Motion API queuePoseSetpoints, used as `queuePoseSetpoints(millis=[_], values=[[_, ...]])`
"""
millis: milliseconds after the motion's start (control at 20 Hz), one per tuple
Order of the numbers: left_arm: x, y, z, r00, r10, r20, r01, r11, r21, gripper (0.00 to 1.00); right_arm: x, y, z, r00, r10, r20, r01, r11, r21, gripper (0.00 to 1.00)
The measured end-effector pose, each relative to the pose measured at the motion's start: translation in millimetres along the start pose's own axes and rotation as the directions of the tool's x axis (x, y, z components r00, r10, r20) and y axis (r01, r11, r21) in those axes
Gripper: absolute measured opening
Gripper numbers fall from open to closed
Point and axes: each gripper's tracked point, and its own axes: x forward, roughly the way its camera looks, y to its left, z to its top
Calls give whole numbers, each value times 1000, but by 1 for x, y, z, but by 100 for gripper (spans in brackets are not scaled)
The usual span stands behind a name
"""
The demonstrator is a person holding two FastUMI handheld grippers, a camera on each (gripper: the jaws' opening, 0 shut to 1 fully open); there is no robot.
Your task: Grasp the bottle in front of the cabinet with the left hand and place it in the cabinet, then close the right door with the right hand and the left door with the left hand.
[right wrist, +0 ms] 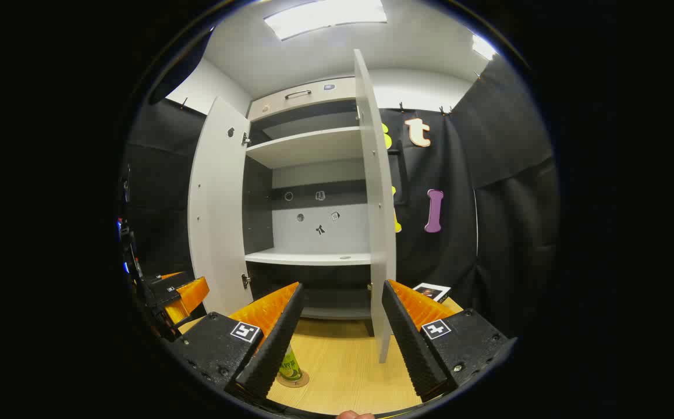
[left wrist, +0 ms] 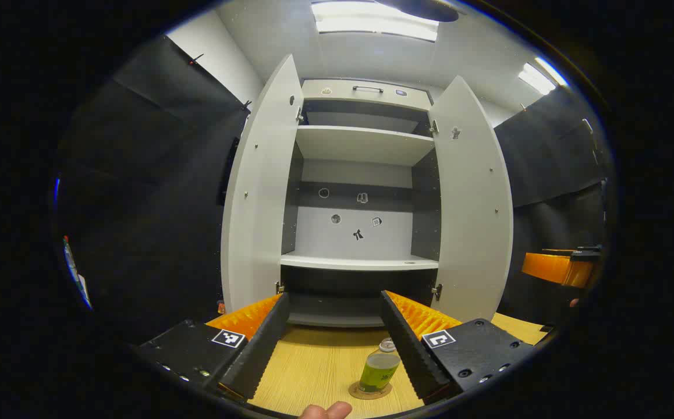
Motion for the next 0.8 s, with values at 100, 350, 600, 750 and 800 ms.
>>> queuePoseSetpoints(millis=[100,350,600,750,800], values=[[1,-6,-2,1000,-7,-5,7,1000,-14,95,-2,-7,3,1000,-8,5,8,1000,20,83],[1,-8,-1,1000,-4,-1,4,1000,8,94,-1,-14,11,999,-31,33,30,999,23,83],[2,-8,-2,1000,-2,2,2,1000,27,95,7,-9,20,999,-12,52,10,999,43,83],[3,-8,-7,1000,-5,-5,6,999,35,95,9,-5,20,999,-8,54,6,999,36,83],[4,-8,-10,1000,-7,-12,7,999,36,94,9,-4,20,999,-5,52,3,999,36,83]])
